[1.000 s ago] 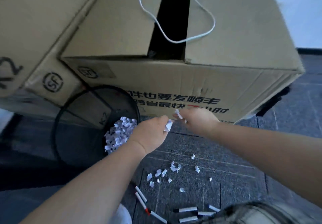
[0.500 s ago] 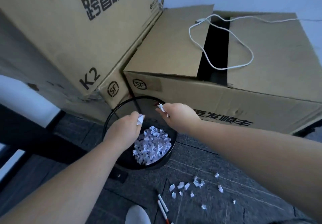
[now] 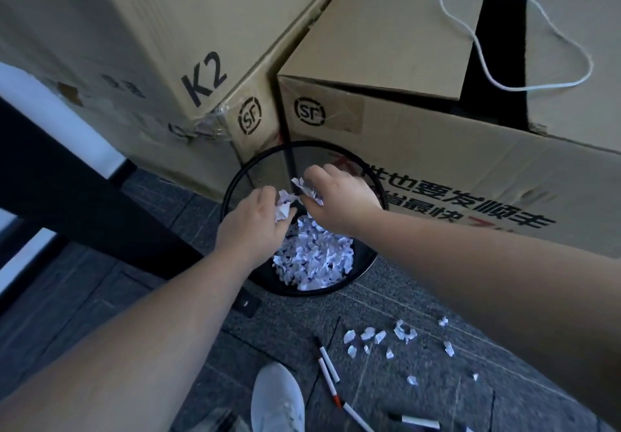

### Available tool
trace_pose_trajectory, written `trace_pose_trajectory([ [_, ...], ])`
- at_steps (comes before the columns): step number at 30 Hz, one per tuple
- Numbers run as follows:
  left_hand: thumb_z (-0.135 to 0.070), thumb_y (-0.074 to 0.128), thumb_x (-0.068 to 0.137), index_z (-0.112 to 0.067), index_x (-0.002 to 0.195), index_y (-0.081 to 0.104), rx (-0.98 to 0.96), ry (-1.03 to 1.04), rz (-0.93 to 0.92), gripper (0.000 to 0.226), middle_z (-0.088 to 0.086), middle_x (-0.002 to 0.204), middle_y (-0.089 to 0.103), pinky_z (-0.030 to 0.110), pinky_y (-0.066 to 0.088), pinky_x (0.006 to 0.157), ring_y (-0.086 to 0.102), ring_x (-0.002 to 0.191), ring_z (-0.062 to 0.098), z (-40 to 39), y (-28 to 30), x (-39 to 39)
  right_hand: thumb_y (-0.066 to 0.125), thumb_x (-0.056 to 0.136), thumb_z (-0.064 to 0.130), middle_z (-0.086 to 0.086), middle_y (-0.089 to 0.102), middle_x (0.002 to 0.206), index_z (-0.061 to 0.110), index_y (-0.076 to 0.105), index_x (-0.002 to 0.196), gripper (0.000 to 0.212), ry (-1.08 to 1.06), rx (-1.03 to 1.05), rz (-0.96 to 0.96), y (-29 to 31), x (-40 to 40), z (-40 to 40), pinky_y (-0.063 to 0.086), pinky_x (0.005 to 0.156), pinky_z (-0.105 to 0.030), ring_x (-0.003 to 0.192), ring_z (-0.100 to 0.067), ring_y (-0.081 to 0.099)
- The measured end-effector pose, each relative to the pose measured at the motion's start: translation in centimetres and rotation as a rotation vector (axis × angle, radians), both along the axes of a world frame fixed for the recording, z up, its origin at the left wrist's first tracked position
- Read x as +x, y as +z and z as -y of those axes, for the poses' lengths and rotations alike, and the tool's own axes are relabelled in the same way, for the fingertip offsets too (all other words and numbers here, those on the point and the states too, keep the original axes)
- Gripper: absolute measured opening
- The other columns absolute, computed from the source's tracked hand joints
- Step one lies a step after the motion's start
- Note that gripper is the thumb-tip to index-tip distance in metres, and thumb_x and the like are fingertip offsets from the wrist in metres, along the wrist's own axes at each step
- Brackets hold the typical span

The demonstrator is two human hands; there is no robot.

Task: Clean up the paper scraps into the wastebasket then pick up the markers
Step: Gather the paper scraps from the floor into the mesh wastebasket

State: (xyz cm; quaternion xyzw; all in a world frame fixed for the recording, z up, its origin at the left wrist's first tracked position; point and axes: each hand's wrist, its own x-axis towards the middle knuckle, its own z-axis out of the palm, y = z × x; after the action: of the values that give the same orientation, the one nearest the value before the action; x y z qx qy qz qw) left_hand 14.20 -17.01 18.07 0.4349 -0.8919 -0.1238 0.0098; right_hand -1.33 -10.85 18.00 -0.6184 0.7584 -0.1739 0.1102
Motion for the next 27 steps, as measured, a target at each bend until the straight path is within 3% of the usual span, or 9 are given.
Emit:
trace_pose_trajectory([
  [2, -0.065, 0.037, 0.086, -0.014, 0.140, 0.026, -0.060, -0.003, 0.112, 0.075, 0.008, 0.140, 0.037, 0.044, 0.038, 0.096, 0.037, 0.127, 0.028, -0.1, -0.5, 0.2, 0.046, 0.089, 0.048, -0.003, 0.044, 0.135, 0.026, 0.039, 0.132, 0.048, 0.027, 0.077, -0.056, -0.4, -0.4, -0.3, 0.034, 0.099, -0.044, 0.124, -0.027, 0.042],
  [4, -0.077, 0.027, 0.079, -0.023, 0.147, -0.002, -0.037, -0.011, 0.205, 0.091, 0.001, 0.156, 0.008, 0.046, 0.021, 0.111, 0.010, 0.143, 0.021, -0.2, -0.6, 0.2, 0.041, 0.089, 0.057, 0.000, 0.020, 0.154, 0.033, 0.020, 0.144, 0.064, 0.075, 0.143, -0.103, -0.6, -1.0, -0.8, 0.016, 0.114, -0.048, 0.142, -0.021, 0.016],
  [6, -0.082, 0.019, 0.075, -0.029, 0.146, -0.014, 0.006, -0.018, 0.267, 0.094, -0.004, 0.157, -0.011, 0.048, 0.006, 0.116, -0.008, 0.145, 0.017, -0.2, -0.5, 0.2, 0.035, 0.089, 0.064, 0.003, 0.003, 0.158, 0.036, 0.007, 0.147, 0.070, 0.125, 0.177, -0.181, -0.9, -1.6, -1.2, 0.002, 0.117, -0.049, 0.145, -0.016, -0.003],
  [8, -0.083, 0.014, 0.074, -0.031, 0.145, -0.017, 0.018, -0.033, 0.294, 0.093, -0.006, 0.156, -0.017, 0.051, 0.000, 0.116, -0.015, 0.144, 0.016, -0.4, -0.3, 0.2, 0.028, 0.088, 0.067, 0.005, -0.003, 0.159, 0.036, 0.001, 0.148, 0.072, 0.154, 0.194, -0.240, -0.9, -2.1, -1.7, -0.004, 0.117, -0.049, 0.145, -0.014, -0.010],
  [19, -0.077, 0.014, 0.080, -0.032, 0.145, -0.016, -0.073, -0.132, 0.258, 0.084, -0.005, 0.157, -0.017, 0.046, -0.004, 0.117, -0.017, 0.143, 0.014, -2.5, 3.2, -2.4, 0.023, 0.089, 0.068, 0.005, -0.005, 0.158, 0.035, -0.003, 0.148, 0.072, 0.171, 0.161, -0.282, 1.5, -5.4, -6.6, -0.006, 0.118, -0.043, 0.145, -0.013, -0.009],
  [27, -0.071, 0.013, 0.084, -0.028, 0.148, -0.006, -0.153, -0.392, 0.075, 0.080, -0.002, 0.158, -0.008, 0.041, 0.002, 0.118, -0.008, 0.145, 0.016, -8.3, 3.2, -8.4, 0.015, 0.087, 0.067, 0.007, -0.007, 0.158, 0.035, -0.006, 0.147, 0.072, 0.097, 0.230, -0.178, 0.2, -9.6, -14.8, -0.009, 0.117, -0.037, 0.143, -0.010, -0.013],
])
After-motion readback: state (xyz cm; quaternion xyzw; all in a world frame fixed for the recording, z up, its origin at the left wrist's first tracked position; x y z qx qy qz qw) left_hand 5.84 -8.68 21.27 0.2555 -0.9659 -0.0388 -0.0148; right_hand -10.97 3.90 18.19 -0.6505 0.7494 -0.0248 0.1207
